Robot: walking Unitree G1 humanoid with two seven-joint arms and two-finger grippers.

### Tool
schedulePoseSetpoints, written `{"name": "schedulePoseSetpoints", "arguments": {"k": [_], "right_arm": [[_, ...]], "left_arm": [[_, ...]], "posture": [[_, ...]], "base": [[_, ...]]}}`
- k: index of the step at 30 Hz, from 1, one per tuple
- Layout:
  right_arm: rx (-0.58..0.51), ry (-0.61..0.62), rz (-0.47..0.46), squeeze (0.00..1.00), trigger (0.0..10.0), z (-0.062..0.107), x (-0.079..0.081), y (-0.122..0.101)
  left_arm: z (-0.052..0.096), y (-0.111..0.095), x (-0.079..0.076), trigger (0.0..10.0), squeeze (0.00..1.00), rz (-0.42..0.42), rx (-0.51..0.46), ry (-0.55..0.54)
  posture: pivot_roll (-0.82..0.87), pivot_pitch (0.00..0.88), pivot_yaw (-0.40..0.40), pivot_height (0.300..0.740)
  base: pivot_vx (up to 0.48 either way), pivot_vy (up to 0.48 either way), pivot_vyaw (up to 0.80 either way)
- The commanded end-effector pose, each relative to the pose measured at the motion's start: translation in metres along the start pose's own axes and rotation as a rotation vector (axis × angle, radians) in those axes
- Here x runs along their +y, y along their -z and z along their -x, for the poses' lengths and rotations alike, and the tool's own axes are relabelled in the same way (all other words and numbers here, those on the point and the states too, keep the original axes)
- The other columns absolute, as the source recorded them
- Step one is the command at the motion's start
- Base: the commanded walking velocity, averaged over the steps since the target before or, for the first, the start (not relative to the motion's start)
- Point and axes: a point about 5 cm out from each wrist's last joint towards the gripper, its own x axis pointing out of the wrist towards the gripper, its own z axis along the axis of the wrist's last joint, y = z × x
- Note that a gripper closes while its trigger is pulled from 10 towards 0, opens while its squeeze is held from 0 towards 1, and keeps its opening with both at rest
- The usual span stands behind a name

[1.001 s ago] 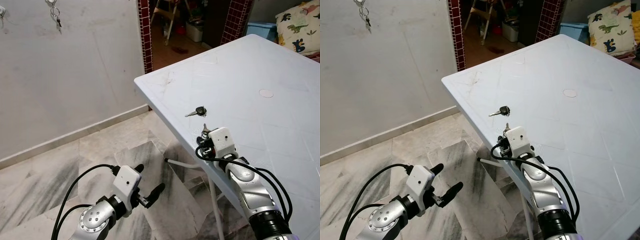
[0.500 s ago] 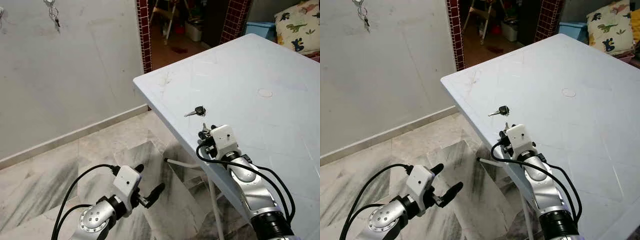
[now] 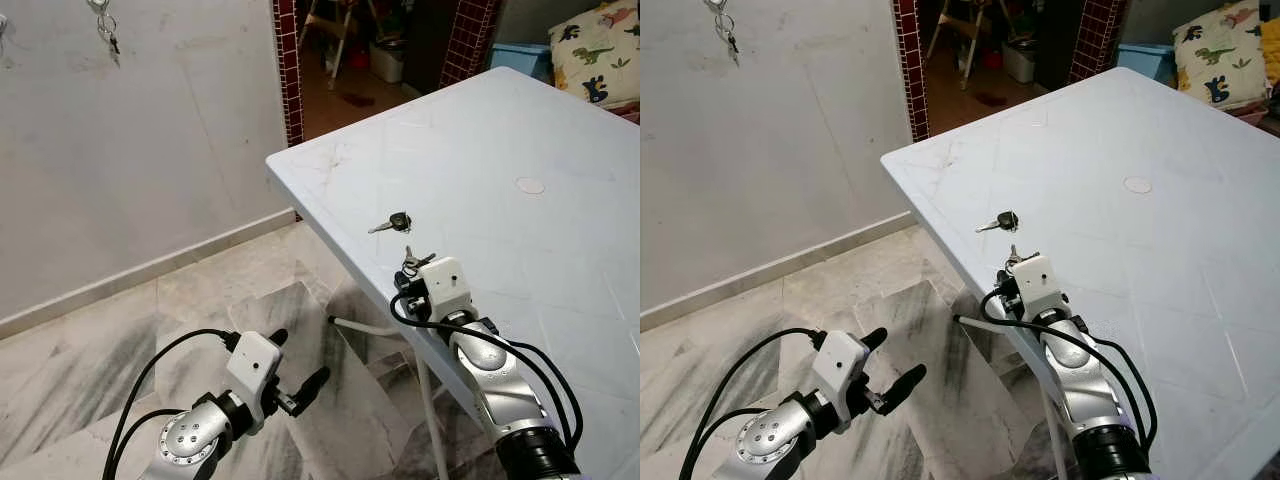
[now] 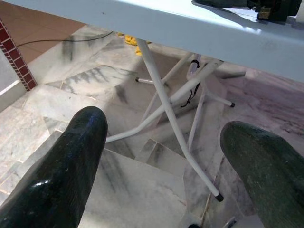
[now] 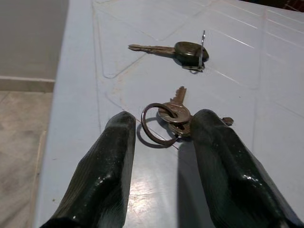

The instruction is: Hang keys on a hook

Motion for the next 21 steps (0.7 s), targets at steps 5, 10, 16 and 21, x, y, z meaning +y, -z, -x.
{"name": "schedulePoseSetpoints", "arguments": {"k": [5,10,16,21], "right_arm": [[0.04,0.016,-0.021,0.0,10.0,-0.003,0.005,0.008],[0.031,0.018,-0.027,0.0,10.0,-0.007,0.007,0.005],[0.038,0.012,-0.028,0.0,10.0,-0.007,0.01,0.008],[0.08,0.027,-0.024,0.0,0.0,-0.003,0.006,0.017]], "left_arm": [[0.002,0.001,0.001,10.0,0.0,-0.006,0.012,-0.006],[0.001,0.001,0.001,10.0,0.0,-0.007,0.011,-0.009],[0.002,0.001,0.001,10.0,0.0,-0.005,0.01,-0.008],[0.002,0.001,0.0,10.0,0.0,-0.003,0.008,-0.01]], "posture": [[0.04,0.089,0.062,0.74],[0.04,0.095,0.061,0.74],[0.04,0.095,0.061,0.74],[0.04,0.097,0.058,0.74]], "base": [[0.0,0.0,0.0],[0.0,0.0,0.0],[0.0,0.0,0.0],[0.0,0.0,0.0]]}}
